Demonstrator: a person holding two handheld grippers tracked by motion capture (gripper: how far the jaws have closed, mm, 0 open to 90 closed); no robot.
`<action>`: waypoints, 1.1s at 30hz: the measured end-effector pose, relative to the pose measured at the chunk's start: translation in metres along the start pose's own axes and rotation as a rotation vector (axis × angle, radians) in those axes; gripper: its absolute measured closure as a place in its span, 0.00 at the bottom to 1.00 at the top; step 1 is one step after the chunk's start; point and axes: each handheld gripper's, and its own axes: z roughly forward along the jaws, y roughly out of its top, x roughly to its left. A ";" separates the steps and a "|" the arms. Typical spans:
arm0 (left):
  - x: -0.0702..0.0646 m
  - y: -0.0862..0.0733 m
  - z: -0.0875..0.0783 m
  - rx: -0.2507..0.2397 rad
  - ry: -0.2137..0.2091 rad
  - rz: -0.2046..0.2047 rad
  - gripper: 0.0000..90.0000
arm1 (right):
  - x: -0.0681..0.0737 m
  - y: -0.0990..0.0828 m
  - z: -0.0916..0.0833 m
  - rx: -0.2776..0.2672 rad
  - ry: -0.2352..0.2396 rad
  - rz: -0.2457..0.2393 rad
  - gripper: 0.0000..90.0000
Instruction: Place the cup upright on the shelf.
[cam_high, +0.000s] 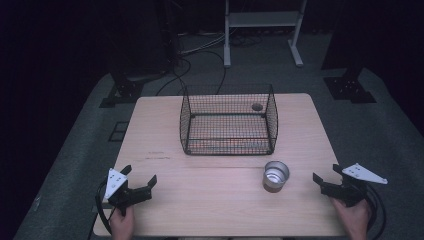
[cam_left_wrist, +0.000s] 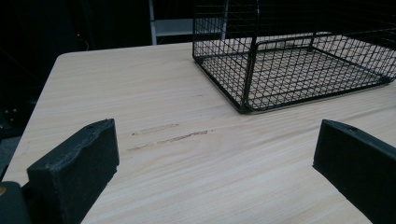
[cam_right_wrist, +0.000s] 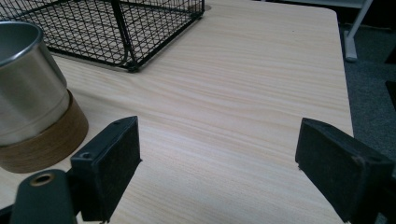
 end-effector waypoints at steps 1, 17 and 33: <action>0.000 0.000 0.000 0.003 0.002 0.002 0.00 | 0.000 0.000 -0.001 -0.001 0.003 0.002 0.14; 0.003 -0.001 -0.002 -0.005 -0.004 -0.001 0.00 | 0.008 0.003 -0.010 0.004 0.074 0.006 0.14; 0.002 -0.001 -0.001 -0.001 0.000 0.004 0.00 | 0.036 0.005 -0.019 0.045 0.158 -0.069 0.12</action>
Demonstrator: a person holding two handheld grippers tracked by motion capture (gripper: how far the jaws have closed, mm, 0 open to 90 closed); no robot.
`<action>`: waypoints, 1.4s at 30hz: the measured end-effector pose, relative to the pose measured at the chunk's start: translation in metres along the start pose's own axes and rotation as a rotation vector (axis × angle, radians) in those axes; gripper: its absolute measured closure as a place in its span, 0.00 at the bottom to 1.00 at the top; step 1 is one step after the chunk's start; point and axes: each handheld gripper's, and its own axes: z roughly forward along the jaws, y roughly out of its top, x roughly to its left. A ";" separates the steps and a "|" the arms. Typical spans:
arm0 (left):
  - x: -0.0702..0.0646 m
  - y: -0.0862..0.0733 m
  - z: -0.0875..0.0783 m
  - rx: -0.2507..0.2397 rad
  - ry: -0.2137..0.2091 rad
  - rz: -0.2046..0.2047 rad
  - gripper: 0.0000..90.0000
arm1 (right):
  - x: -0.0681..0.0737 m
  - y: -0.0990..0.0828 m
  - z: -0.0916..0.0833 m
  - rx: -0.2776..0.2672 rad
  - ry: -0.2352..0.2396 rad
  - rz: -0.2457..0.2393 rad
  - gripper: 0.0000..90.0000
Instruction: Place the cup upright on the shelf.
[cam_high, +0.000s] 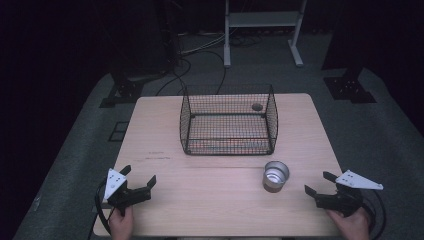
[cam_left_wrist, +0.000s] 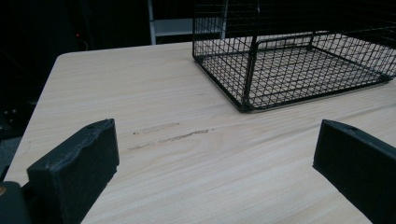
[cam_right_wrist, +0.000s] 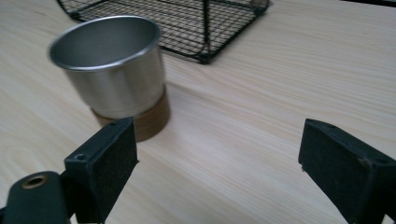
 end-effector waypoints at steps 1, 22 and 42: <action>0.000 0.000 0.000 -0.001 0.000 -0.002 0.00 | 0.006 0.002 0.001 0.007 0.016 -0.012 0.11; 0.000 0.001 -0.001 -0.008 -0.004 0.001 0.00 | 0.045 0.018 0.025 0.026 0.111 -0.062 0.03; 0.000 0.001 -0.003 -0.017 -0.001 0.004 0.00 | 0.057 0.030 0.053 0.076 0.119 -0.090 0.02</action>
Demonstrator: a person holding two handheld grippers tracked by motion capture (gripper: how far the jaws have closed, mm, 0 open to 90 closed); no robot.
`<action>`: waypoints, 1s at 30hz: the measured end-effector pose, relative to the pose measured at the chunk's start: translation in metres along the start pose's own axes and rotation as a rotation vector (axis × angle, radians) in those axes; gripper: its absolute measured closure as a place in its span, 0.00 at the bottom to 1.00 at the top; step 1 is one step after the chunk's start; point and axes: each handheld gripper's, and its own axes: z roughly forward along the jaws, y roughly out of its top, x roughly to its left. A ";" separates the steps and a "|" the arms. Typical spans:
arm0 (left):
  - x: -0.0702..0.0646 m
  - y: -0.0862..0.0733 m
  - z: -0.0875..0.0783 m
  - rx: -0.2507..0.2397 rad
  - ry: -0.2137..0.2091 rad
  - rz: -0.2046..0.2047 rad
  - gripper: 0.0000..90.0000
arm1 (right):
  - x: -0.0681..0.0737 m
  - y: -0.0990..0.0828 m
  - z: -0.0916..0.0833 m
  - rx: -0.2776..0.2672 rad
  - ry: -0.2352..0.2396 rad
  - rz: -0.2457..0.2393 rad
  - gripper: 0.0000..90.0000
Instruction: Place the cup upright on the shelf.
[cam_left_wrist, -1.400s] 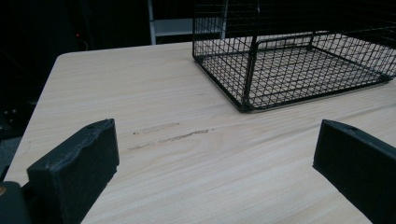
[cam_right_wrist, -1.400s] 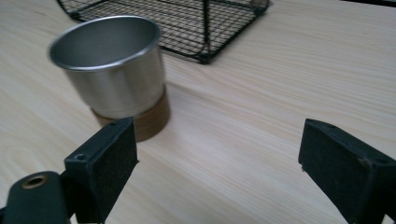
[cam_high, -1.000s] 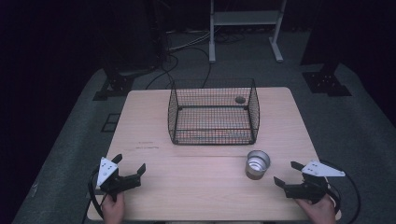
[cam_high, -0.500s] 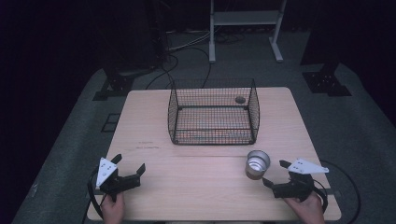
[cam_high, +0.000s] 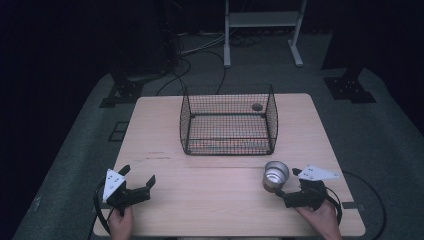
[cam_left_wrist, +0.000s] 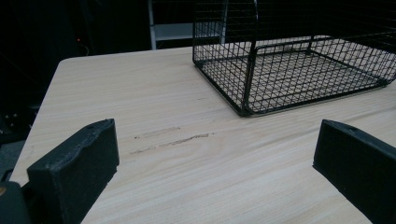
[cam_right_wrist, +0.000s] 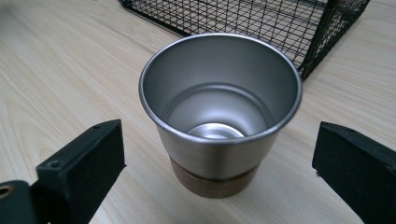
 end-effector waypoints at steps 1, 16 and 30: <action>0.000 0.000 0.000 0.000 0.000 -0.002 0.00 | 0.000 0.000 0.001 0.001 0.000 0.001 0.02; -0.002 0.000 0.001 0.006 -0.001 0.015 0.00 | -0.002 0.007 0.020 0.018 -0.002 0.005 0.02; -0.001 0.000 0.001 0.004 0.003 0.010 0.00 | -0.005 0.007 0.026 0.008 0.030 0.020 0.15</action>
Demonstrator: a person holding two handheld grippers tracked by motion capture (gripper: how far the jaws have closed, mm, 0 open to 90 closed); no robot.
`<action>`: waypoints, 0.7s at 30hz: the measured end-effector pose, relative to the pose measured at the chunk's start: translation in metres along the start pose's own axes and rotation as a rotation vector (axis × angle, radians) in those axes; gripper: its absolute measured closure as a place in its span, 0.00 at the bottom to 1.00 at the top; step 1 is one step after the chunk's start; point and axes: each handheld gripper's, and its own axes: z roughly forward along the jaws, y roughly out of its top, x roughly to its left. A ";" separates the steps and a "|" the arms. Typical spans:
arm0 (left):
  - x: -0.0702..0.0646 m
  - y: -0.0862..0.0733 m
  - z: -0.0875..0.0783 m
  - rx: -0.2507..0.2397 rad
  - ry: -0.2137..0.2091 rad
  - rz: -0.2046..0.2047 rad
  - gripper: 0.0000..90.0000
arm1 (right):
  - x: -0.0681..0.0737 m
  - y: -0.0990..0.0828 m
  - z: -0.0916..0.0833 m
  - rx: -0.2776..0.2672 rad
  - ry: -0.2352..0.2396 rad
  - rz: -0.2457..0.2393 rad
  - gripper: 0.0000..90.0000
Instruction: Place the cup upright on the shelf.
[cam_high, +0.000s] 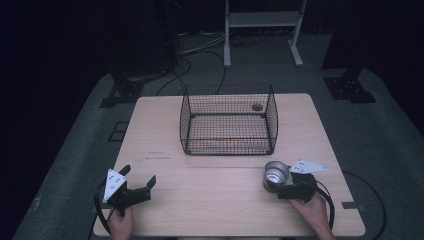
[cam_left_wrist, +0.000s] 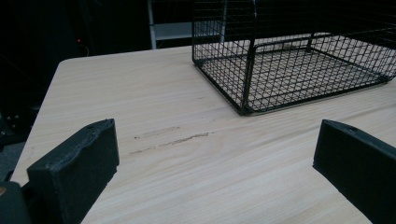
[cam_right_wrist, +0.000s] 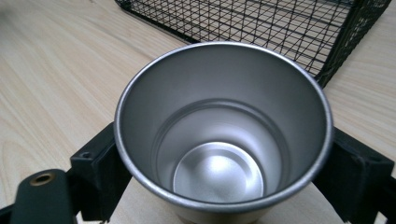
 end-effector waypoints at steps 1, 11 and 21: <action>0.000 0.000 0.000 -0.001 0.000 -0.002 0.00 | 0.000 0.000 0.000 0.000 0.003 0.001 0.16; 0.000 0.000 0.000 -0.006 0.003 0.002 0.00 | -0.002 0.001 -0.006 -0.008 0.014 0.009 0.19; 0.000 0.000 0.000 -0.001 0.003 0.006 0.00 | 0.000 0.008 -0.012 -0.013 0.014 -0.001 0.20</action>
